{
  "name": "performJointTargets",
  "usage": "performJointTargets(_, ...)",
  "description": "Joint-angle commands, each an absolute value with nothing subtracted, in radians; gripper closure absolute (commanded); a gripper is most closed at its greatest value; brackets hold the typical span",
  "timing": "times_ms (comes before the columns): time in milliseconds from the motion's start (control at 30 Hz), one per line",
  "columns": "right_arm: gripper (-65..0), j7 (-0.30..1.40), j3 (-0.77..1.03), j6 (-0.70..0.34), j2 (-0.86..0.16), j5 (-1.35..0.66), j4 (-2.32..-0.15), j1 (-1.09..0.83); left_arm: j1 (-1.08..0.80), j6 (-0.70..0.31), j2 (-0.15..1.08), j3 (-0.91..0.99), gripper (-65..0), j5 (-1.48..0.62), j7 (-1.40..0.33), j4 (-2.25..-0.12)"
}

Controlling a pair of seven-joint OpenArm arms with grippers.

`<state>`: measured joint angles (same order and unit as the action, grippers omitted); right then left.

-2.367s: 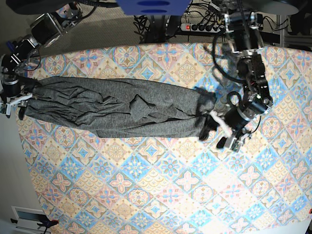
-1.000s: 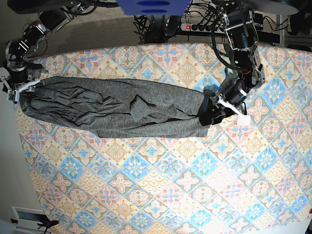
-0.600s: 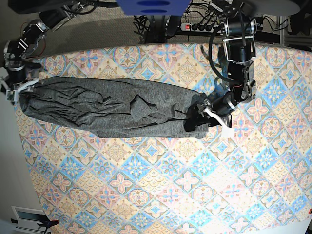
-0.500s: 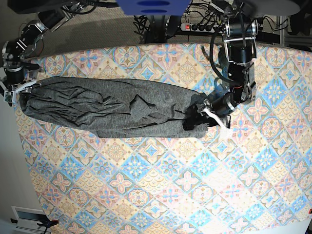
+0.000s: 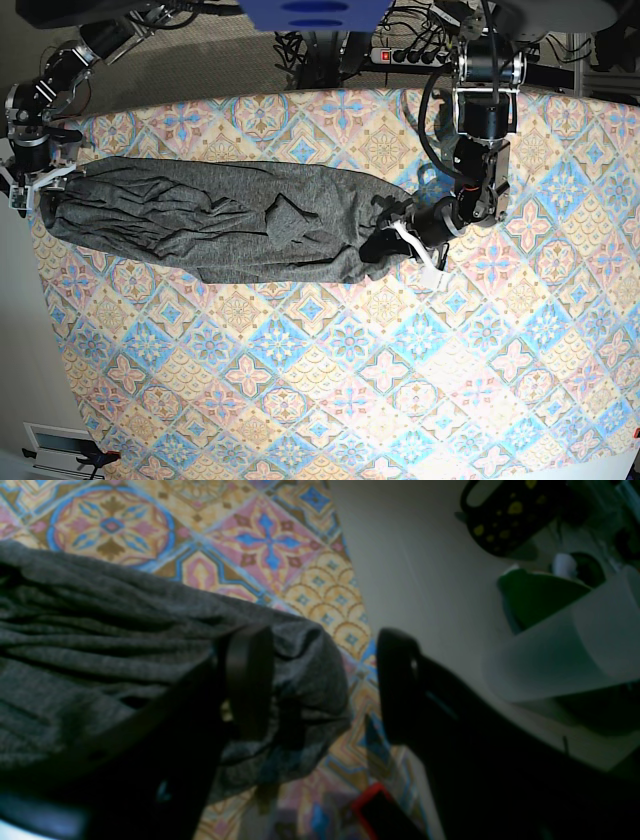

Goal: Layout the t-shirt on the table in an organized manner, then fold the t-shirt properly
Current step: 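Lift the gathered shirt end with the left gripper, then fold the held shirt end with the left gripper toward the right gripper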

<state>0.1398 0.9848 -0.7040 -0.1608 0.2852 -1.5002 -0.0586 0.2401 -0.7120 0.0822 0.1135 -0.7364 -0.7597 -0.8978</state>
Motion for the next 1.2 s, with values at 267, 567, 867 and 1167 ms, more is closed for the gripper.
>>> performJointTargets(267, -31.3, 0.114, 0.990, -0.698, -0.180, 0.263, -1.523, -0.051, 0.263, -0.698, 0.200, 0.242, -1.1, -0.737, -0.803, -0.895)
performJointTargets(567, -31.3, 0.114, 1.027, -0.698, -0.179, 0.263, -1.523, -0.044, 0.302, -0.698, 0.351, 0.249, -1.1, -0.736, -0.796, -0.892)
performJointTargets(867, -31.3, 0.114, 1.030, -0.698, -0.139, 0.265, -1.524, -0.048, 0.328, -0.698, 0.455, 0.266, -1.2, -0.736, -0.863, -0.944)
performJointTargets(1167, -31.3, 0.114, 1.030, -0.698, -0.114, 0.265, -1.547, -0.048, 0.298, -0.633, 0.320, 0.208, -1.4, -0.734, -1.018, -1.299)
